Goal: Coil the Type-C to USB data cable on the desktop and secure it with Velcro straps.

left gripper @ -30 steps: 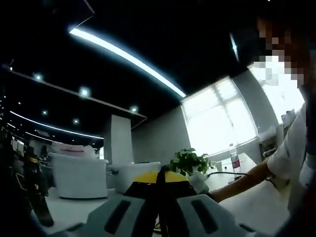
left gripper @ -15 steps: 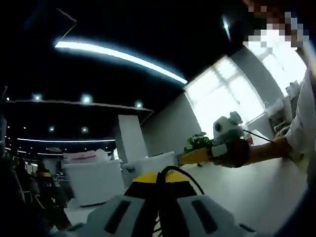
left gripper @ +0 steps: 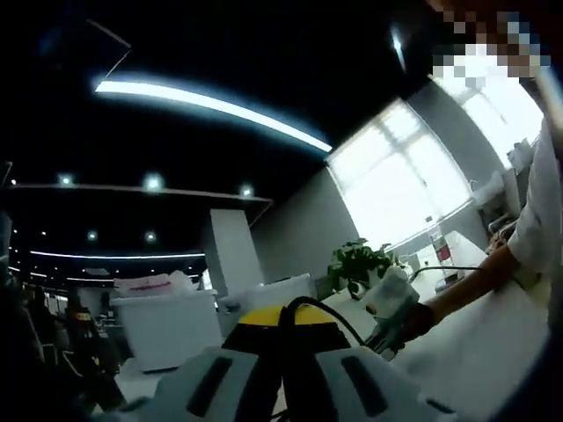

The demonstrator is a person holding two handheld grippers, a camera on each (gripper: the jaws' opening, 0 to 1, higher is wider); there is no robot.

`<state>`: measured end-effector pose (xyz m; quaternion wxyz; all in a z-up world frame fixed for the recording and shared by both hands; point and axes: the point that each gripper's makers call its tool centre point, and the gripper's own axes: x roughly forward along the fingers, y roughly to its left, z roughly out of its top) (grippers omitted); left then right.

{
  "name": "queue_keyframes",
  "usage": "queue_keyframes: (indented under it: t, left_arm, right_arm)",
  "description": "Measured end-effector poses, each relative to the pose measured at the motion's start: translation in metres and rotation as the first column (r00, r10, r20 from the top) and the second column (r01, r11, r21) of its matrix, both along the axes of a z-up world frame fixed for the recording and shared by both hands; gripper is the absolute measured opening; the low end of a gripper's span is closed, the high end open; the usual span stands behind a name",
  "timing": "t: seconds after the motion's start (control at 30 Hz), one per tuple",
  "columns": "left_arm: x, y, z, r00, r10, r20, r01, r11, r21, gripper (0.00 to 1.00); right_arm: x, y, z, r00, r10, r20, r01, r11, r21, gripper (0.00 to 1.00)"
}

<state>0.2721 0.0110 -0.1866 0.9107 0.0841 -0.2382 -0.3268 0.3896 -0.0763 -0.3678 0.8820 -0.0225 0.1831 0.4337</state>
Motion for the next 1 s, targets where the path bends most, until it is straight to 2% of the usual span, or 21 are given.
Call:
queue_keyframes:
  t: [0.07,0.17,0.23,0.27,0.4,0.47,0.63,0.7,0.73,0.8,0.87,0.93,1.0]
  left_arm:
    - [-0.001,-0.001,0.0,1.0,-0.002,0.005,0.002,1.0,0.005,0.03]
    - [-0.005,-0.003,0.002,1.0,-0.011,0.014,0.011,1.0,0.006,0.03]
    - [-0.009,-0.004,0.005,0.999,-0.02,0.025,0.02,1.0,0.002,0.03]
    - [-0.011,-0.004,0.008,0.999,-0.025,0.031,0.025,1.0,-0.002,0.03]
    - [-0.016,-0.002,0.013,0.998,-0.041,0.042,0.042,0.999,-0.026,0.03]
    - [-0.017,-0.002,0.015,0.998,-0.046,0.042,0.047,0.998,-0.034,0.03]
    - [-0.017,-0.002,0.015,0.998,-0.057,0.031,0.058,0.997,-0.052,0.03]
    - [-0.015,-0.002,0.013,0.998,-0.054,0.022,0.055,0.997,-0.054,0.03]
    - [-0.014,-0.002,0.012,0.999,-0.051,0.019,0.052,0.997,-0.052,0.03]
    - [-0.012,-0.002,0.01,0.999,-0.048,0.012,0.048,0.998,-0.048,0.03]
    - [-0.01,-0.002,0.008,0.999,-0.043,0.007,0.043,0.998,-0.046,0.03]
    - [-0.009,-0.003,0.007,0.999,-0.04,0.005,0.04,0.998,-0.041,0.03]
    - [-0.009,-0.004,0.006,0.999,-0.033,0.007,0.033,0.999,-0.031,0.03]
  right_arm:
    - [0.002,0.002,0.001,1.0,-0.004,-0.008,0.004,1.0,0.009,0.16]
    - [0.007,0.005,-0.004,1.0,-0.011,0.028,0.013,0.999,-0.053,0.15]
    - [0.006,0.01,-0.008,1.0,0.0,0.028,0.002,0.998,-0.066,0.15]
    - [0.005,0.014,-0.009,0.999,0.008,0.047,-0.005,0.997,-0.074,0.15]
    - [0.009,0.016,-0.008,0.99,0.023,0.138,0.004,0.982,-0.19,0.13]
    - [0.005,0.02,-0.009,0.984,0.052,0.168,-0.012,0.973,-0.229,0.06]
    - [0.003,0.022,-0.009,0.952,0.116,0.283,-0.002,0.928,-0.372,0.03]
    - [0.001,0.023,-0.008,0.948,0.122,0.294,-0.004,0.928,-0.373,0.02]
    - [0.002,0.022,-0.002,0.937,0.121,0.327,0.008,0.931,-0.365,0.02]
    - [0.005,0.017,0.014,0.918,0.097,0.385,0.041,0.941,-0.335,0.01]
    - [0.005,0.012,0.036,0.905,0.059,0.422,0.066,0.959,-0.275,0.01]
    - [0.0,0.009,0.056,0.884,0.051,0.465,0.063,0.972,-0.227,0.01]
    - [-0.007,0.008,0.08,0.872,0.032,0.488,0.05,0.987,-0.153,0.01]
